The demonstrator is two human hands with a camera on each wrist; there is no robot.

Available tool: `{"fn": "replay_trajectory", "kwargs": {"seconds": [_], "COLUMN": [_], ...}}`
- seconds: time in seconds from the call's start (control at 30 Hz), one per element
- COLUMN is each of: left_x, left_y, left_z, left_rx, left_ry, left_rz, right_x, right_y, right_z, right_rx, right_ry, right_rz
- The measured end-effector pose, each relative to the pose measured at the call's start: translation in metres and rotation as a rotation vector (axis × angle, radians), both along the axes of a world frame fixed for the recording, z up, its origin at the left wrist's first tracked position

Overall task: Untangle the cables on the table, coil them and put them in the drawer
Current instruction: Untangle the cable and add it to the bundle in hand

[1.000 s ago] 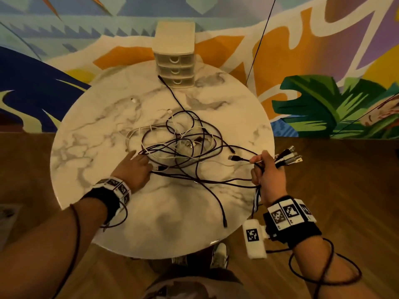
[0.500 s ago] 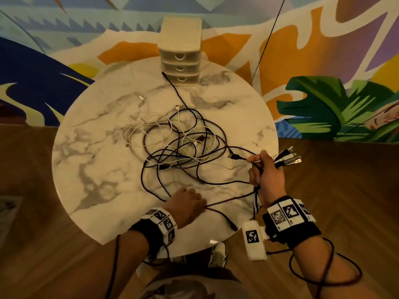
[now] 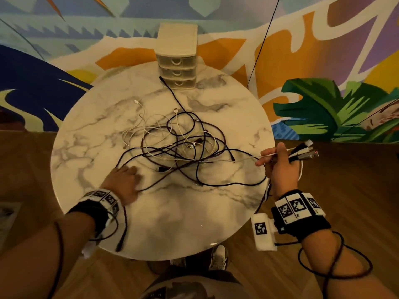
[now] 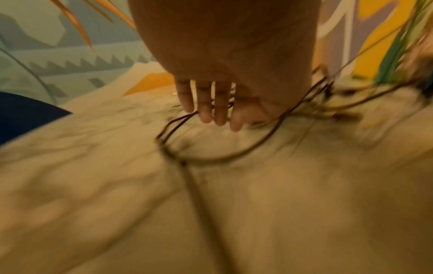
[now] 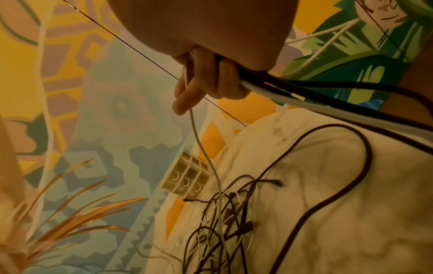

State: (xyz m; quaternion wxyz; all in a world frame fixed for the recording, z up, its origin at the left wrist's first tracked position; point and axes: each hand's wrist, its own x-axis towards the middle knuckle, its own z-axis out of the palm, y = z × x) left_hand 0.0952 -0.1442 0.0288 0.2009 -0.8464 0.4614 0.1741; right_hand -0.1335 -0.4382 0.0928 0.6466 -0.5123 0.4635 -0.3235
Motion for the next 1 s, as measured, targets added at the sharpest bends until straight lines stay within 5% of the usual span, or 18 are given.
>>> {"fn": "replay_trajectory", "kwargs": {"seconds": [0.13,0.37,0.53,0.63,0.73,0.9,1.0], "left_x": [-0.055,-0.112,-0.061,-0.051,-0.07,-0.11,-0.12], "left_y": [-0.072,-0.157,-0.119,-0.134,-0.154,-0.15,-0.146], "left_z": [0.014,0.005,-0.026,-0.004,0.024,0.031,0.018], "left_rx": [-0.653,-0.726,-0.69,-0.909,-1.012,-0.85,-0.816], "left_ry": [0.223,0.761,0.566,0.465,0.379,0.201,0.264], "left_rz": [-0.09,0.249,0.484,0.565,0.428,0.059,0.004], "right_x": [0.007,0.004,-0.013,-0.014,-0.001,0.019,0.03], "right_y": [0.01,0.025,-0.011,-0.005,0.023,0.062,0.062], "right_z": [0.007,0.02,0.025,0.018,0.006,-0.011,-0.014], "right_rx": [0.041,0.047,0.099,0.116,0.156,0.033,-0.041], "right_ry": [0.025,-0.029,-0.181,-0.239,-0.162,0.256,0.442], "right_rz": [0.025,0.119,-0.172,-0.109,0.054,0.428,0.555]}}
